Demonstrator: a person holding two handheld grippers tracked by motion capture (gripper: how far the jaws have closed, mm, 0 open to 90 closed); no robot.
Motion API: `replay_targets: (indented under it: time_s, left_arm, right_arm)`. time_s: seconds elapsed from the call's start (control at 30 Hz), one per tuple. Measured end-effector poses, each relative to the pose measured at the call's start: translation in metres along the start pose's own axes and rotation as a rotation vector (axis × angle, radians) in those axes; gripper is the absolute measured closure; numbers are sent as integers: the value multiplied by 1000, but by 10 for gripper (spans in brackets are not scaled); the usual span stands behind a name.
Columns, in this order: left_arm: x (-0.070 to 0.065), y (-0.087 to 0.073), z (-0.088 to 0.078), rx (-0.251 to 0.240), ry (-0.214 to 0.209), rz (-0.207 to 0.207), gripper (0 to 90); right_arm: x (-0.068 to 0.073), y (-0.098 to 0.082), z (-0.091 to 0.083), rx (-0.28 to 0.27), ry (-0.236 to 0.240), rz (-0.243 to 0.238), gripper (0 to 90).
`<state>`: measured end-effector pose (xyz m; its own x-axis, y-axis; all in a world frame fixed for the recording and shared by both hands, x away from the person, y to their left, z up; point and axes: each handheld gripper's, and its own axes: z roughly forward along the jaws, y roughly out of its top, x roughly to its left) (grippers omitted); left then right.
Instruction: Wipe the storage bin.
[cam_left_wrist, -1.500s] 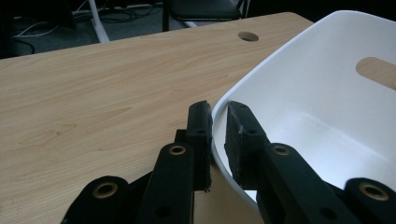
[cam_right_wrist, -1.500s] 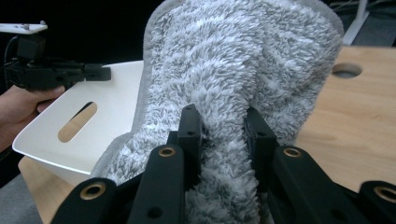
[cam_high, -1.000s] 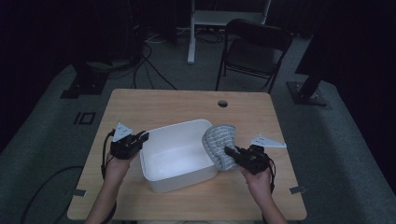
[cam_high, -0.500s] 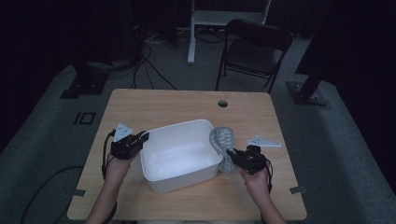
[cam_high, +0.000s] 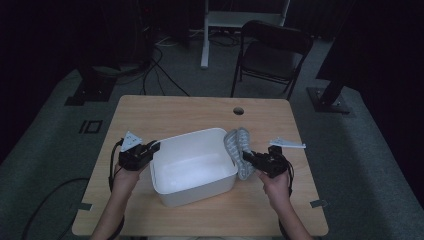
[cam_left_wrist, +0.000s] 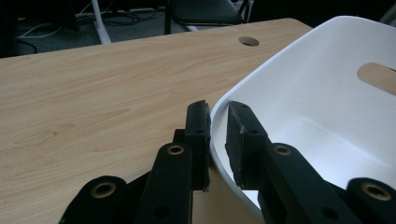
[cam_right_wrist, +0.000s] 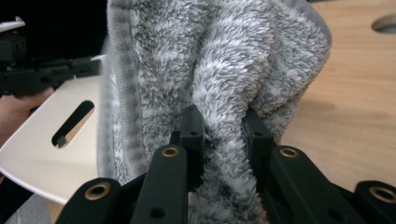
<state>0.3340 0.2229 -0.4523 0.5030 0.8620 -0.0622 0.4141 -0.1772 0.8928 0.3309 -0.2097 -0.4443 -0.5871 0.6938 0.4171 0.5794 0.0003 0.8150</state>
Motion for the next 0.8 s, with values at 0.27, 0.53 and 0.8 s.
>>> replay_targets:
  time_s: [0.27,0.53,0.8]
  left_arm:
    - [-3,1,0,5,21,-5,789]
    - [-1,0,0,3,7,-1,789]
    - [-1,0,1,-1,-5,-2,788]
  right_arm:
    - [-7,-5,17,47,-10,19,753]
    - [-21,-17,34,114,-8,68,754]
    - [-15,10,19,41,14,24,752]
